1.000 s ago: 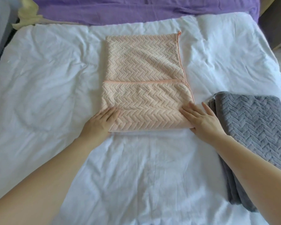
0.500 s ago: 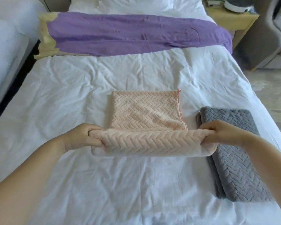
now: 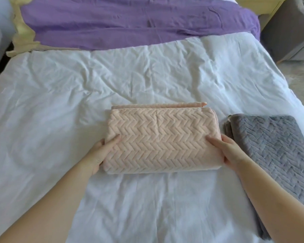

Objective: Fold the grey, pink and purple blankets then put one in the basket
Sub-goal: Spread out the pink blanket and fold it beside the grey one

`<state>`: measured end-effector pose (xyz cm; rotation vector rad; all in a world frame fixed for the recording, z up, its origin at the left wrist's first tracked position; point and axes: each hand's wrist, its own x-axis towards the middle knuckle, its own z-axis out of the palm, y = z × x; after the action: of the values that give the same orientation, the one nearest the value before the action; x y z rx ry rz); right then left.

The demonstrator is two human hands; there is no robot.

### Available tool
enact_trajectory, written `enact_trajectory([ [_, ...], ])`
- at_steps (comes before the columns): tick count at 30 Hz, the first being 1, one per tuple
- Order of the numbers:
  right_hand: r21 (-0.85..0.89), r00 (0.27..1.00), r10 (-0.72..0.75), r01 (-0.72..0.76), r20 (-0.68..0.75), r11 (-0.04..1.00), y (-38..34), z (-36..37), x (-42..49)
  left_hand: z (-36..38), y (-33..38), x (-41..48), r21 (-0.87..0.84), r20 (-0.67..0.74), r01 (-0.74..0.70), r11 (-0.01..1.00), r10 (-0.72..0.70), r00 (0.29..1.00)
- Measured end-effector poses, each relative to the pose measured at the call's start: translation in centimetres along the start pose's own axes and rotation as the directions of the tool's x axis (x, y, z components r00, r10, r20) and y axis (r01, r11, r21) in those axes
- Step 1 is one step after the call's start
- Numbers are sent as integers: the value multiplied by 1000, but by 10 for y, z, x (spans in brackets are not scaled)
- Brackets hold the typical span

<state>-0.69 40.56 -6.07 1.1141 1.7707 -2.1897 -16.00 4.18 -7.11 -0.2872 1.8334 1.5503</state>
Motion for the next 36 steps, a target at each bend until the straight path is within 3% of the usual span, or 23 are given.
enact_trajectory([
  [2,-215,985,-122,93,-124,972,5,6,0,3,-10,1,13,-44,-73,997,73,996],
  [4,-460,936,-294,178,-194,870,1,15,2,4,-13,1,87,-117,-154,984,164,980],
  [7,-557,872,-447,275,-198,784,-11,25,11,8,-9,2,195,-228,-220,956,262,938],
  [10,-590,878,-406,192,-254,784,-13,26,25,14,-2,12,332,-279,-207,920,305,911],
  [13,-646,906,-294,31,-304,763,5,24,32,19,-3,22,483,-296,-79,872,247,923],
  [16,-638,900,-274,-5,-338,770,11,26,33,21,-4,23,596,-343,21,803,230,911],
  [22,-654,839,-408,86,-359,752,-2,28,37,26,1,14,604,-426,-63,795,389,817],
  [25,-688,875,-321,-18,-362,726,0,31,36,30,-2,13,614,-450,34,788,315,836],
  [27,-743,855,-346,-65,-385,666,-3,31,34,30,2,10,662,-475,20,749,399,785],
  [29,-814,786,-503,-1,-360,581,-9,34,27,31,11,6,787,-415,-106,608,648,638],
  [31,-902,720,-668,144,-186,407,-16,47,20,39,25,5,899,-198,-247,361,840,505],
  [32,-942,717,-696,200,-48,271,-19,56,19,46,31,7,924,-47,-310,225,870,491],
  [34,-962,752,-628,272,199,21,-21,75,24,65,40,15,929,213,-371,20,789,576],
  [36,-958,802,-536,282,264,-50,-20,82,37,76,39,29,942,294,-327,-68,634,716],
])
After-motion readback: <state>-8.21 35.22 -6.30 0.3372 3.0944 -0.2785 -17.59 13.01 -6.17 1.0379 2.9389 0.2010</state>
